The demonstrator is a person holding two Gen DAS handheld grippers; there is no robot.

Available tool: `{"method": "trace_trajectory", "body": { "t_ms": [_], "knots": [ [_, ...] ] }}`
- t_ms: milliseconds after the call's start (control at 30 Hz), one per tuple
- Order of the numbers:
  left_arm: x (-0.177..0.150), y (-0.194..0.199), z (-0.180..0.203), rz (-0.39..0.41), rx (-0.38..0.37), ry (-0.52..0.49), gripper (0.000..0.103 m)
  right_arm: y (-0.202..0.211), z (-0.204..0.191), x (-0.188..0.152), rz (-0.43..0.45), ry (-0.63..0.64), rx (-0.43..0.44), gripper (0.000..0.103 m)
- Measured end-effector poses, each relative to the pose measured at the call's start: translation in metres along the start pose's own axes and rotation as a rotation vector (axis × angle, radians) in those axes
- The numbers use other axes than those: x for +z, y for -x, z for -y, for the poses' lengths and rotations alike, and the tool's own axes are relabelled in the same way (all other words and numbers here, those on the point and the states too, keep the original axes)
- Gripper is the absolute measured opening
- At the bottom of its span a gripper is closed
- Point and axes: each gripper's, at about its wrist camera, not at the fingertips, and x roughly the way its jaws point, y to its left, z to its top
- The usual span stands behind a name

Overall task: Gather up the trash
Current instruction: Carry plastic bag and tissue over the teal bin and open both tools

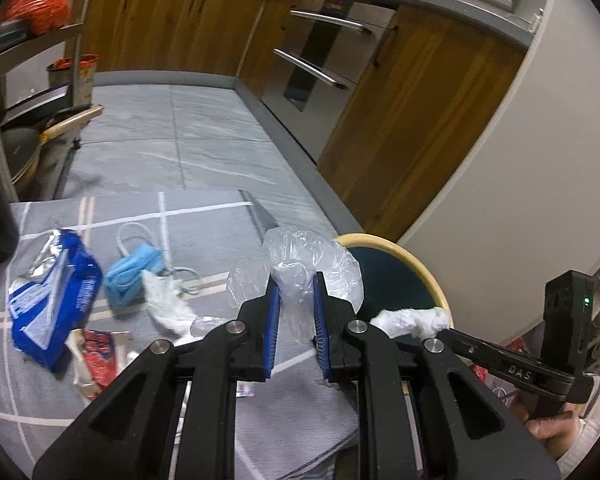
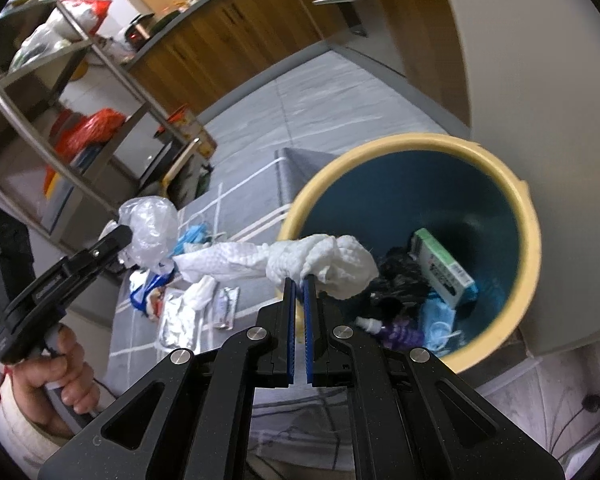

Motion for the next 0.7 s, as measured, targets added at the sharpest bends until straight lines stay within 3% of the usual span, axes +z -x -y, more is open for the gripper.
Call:
{"method": "trace_trajectory", "body": {
  "t_ms": [333, 700],
  "knots": [
    [-0.010, -0.038, 0.038, -0.084, -0.053, -0.068, 0.015, 0.005, 0.033, 0.000, 0.014, -0.093, -0.080, 0.005],
    [-0.028, -0.103, 0.066, -0.240, -0.072, -0.096, 0.016, 0.000, 0.062, -0.008, -0.016, -0.181, -0.143, 0.005]
  ]
}}
